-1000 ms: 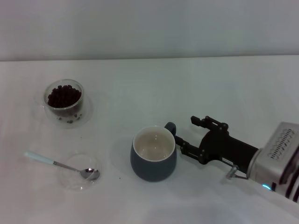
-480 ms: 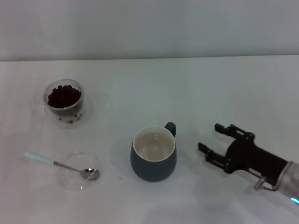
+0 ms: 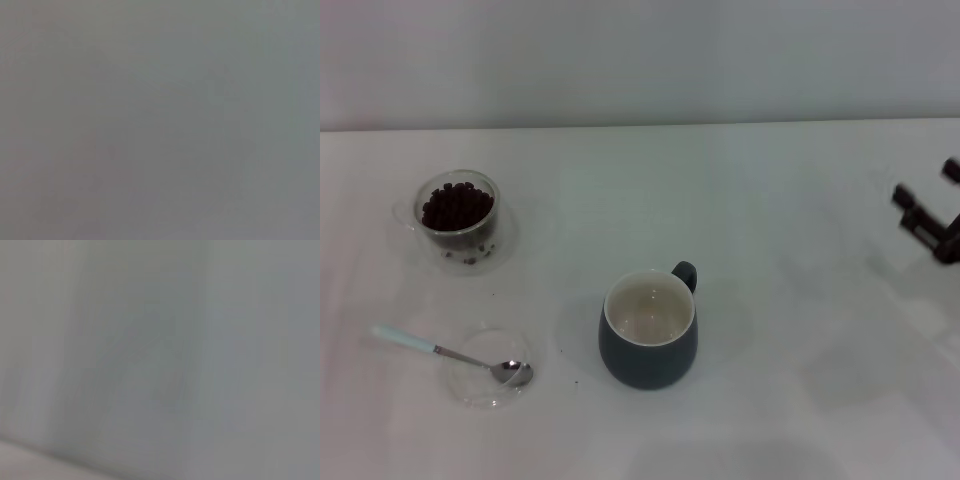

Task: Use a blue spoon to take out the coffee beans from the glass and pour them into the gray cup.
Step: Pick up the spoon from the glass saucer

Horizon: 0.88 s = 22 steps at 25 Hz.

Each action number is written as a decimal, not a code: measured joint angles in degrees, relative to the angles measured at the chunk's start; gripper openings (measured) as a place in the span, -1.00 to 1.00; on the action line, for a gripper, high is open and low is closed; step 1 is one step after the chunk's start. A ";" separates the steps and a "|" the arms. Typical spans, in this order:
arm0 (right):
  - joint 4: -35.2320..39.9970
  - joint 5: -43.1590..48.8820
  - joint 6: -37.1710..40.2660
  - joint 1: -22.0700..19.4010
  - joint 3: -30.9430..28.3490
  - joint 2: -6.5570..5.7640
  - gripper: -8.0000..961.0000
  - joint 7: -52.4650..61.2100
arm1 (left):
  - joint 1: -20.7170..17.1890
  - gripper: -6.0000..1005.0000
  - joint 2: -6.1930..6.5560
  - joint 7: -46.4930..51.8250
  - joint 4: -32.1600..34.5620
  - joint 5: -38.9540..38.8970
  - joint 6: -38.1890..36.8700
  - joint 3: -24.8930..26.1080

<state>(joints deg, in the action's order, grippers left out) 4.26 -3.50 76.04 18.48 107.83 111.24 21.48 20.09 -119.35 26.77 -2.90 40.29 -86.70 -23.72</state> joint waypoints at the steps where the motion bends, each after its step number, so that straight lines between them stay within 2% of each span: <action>1: 0.14 0.00 0.02 0.21 -1.29 -0.35 0.55 -0.09 | -0.49 0.74 0.00 2.60 -0.18 0.46 -0.15 -0.01; 5: 0.16 0.03 -0.36 1.03 -6.10 -1.11 0.55 -1.90 | -2.19 0.74 0.00 14.39 -1.10 2.74 -0.29 -0.37; 9: 0.15 0.06 -1.79 2.44 -10.80 -1.25 0.55 -4.94 | -3.85 0.74 0.12 26.86 -1.50 3.62 0.06 -4.34; 10: 0.19 0.07 -2.25 2.78 -11.62 -1.25 0.55 -5.45 | -3.85 0.74 0.12 26.86 -1.50 3.62 0.06 -4.34; 12: 0.26 0.07 -3.07 3.44 -13.20 -1.32 0.55 -6.34 | -4.74 0.73 0.12 33.85 -1.68 3.66 0.28 -8.90; 19: 0.35 0.08 -5.48 5.40 -15.85 -1.74 0.55 -8.05 | -5.04 0.74 0.32 43.96 -1.83 3.68 4.03 -19.08; 22: 0.73 0.10 -6.15 6.04 -15.99 -1.75 0.55 -9.17 | -5.02 0.74 0.28 45.48 -1.82 3.66 4.82 -21.09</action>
<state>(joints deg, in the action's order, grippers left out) 5.00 -3.40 69.89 24.52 91.84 109.48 12.32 15.07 -119.07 72.25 -4.72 43.95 -81.88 -44.81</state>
